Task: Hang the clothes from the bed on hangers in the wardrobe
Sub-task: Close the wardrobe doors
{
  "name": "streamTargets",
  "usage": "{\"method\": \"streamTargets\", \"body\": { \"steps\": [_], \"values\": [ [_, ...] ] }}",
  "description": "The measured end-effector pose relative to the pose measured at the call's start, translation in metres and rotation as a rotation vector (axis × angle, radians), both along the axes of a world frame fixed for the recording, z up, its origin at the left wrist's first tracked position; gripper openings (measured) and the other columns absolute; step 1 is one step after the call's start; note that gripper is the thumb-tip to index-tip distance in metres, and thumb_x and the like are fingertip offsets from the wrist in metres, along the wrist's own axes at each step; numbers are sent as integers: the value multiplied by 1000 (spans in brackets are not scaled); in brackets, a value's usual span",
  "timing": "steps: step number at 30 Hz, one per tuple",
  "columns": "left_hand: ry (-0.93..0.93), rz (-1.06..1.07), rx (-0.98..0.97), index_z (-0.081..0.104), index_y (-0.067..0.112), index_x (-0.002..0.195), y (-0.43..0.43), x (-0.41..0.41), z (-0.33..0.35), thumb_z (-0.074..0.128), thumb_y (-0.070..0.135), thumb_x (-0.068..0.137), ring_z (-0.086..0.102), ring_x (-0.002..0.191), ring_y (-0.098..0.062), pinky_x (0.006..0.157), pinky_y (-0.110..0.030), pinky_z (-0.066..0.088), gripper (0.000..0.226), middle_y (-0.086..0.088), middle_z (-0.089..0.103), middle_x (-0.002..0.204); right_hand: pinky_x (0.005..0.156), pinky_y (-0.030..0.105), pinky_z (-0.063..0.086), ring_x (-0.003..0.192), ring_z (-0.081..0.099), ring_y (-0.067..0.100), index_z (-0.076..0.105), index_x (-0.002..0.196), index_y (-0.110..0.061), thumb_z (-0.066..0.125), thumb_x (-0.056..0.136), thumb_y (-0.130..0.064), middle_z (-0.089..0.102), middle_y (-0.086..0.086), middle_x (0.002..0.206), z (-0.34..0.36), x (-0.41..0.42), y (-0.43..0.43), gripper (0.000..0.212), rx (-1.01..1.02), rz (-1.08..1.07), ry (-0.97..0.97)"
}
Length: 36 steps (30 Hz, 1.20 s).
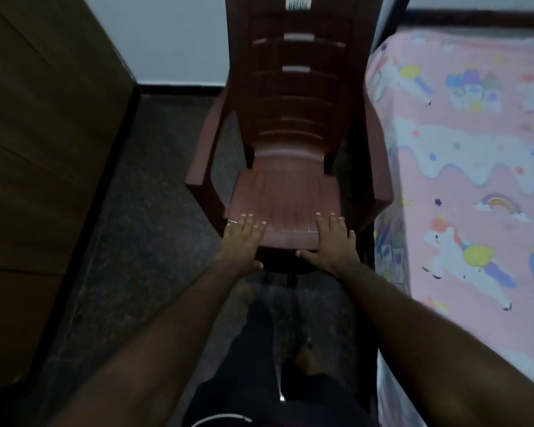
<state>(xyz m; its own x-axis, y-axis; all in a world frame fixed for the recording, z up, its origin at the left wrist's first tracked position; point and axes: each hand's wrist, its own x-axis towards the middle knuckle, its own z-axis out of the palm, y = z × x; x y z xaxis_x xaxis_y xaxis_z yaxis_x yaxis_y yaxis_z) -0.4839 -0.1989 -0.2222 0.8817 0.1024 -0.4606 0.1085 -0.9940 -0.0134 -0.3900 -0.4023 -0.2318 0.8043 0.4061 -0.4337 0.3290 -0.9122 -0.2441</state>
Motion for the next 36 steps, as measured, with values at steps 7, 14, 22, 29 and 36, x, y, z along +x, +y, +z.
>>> {"method": "streamTargets", "body": {
  "steps": [7,14,22,29,36],
  "values": [
    [161,14,-11,-6,21,155,19,35,-145,70,43,83,-4,148,-38,115,-61,11,107,-19,-9,160,116,63,6,149,-7,37,-5,156,-20,64,78,-67,-7,15,163,-136,28,19,115,-120,71,65],
    [114,-129,-21,-8,29,154,46,98,-265,62,48,84,-7,147,-40,111,-68,7,101,-17,-13,161,112,68,-3,147,-17,42,-14,154,-24,69,72,-66,-18,17,161,-255,69,40,124,-192,158,77],
    [34,-297,-10,13,24,153,64,113,-299,84,60,43,14,142,-46,106,-74,-3,135,-20,17,157,107,72,6,140,19,52,22,151,-18,87,54,-53,21,26,154,-304,72,40,121,-265,200,-87],
    [83,-210,-35,24,28,150,94,222,-287,87,63,32,31,138,-48,101,-75,21,138,-21,31,154,102,75,20,139,24,50,23,151,-23,88,55,-39,31,23,154,-293,178,82,116,-284,139,-95],
    [51,-210,69,-6,33,154,136,349,-277,76,58,68,6,145,-48,107,-70,18,122,-18,-3,161,108,74,3,147,-11,45,-15,154,-29,61,90,-28,-12,16,162,-286,302,126,99,-273,58,-75]
  ]
}}
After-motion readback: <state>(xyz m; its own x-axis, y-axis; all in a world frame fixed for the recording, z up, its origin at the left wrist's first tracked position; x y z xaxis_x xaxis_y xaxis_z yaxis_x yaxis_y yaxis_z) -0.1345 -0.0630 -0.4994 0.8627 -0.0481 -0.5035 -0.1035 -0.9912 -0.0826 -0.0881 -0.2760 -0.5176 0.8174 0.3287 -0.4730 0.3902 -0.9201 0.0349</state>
